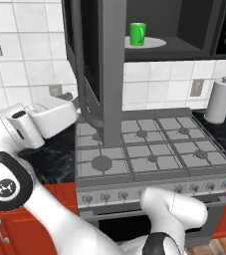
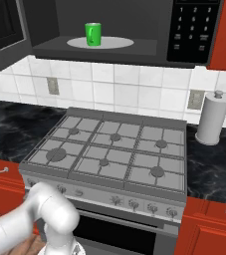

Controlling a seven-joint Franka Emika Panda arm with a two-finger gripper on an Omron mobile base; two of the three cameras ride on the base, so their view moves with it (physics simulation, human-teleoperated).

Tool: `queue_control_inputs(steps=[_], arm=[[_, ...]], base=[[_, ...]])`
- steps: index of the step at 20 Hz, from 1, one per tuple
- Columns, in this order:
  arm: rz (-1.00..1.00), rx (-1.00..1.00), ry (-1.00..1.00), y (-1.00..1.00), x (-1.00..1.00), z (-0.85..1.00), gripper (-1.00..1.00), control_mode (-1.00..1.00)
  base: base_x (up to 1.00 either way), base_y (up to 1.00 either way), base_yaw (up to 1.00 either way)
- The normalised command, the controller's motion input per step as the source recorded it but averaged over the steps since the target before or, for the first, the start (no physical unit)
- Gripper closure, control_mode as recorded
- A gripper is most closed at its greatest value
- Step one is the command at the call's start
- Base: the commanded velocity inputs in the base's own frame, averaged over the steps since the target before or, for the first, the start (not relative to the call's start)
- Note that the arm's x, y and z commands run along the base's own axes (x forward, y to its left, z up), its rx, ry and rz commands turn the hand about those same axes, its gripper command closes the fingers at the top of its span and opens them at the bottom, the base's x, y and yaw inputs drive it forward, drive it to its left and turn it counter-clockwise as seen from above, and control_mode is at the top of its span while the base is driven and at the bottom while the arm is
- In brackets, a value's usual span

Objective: Pick the mug from the counter and place it inside the microwave. Then close the microwave.

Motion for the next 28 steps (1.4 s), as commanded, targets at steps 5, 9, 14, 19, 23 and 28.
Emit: queue_control_inputs(steps=[5, 9, 14, 19, 23, 28], arm=[[0.0, 0.0, 0.0, -0.97, 0.0, 0.37, -1.0, -1.0], [0.0, 0.01, 0.0, -1.0, 0.02, 0.12, -1.0, -1.0], [0.0, 0.02, 0.0, -0.87, 0.07, 0.04, -1.0, -1.0], [0.0, 0.01, -0.02, -0.64, 0.13, 0.0, -1.0, -1.0], [0.01, 0.0, 0.0, -0.65, 0.11, 0.11, -1.0, -1.0], [0.03, 0.0, 0.0, -0.62, 0.18, 0.13, -1.0, -1.0]], base=[[0.0, 0.0, 0.0], [0.0, 0.0, 0.0], [0.0, 0.0, 0.0], [0.0, 0.0, 0.0], [0.0, 0.0, 0.0], [0.0, 0.0, 0.0]])
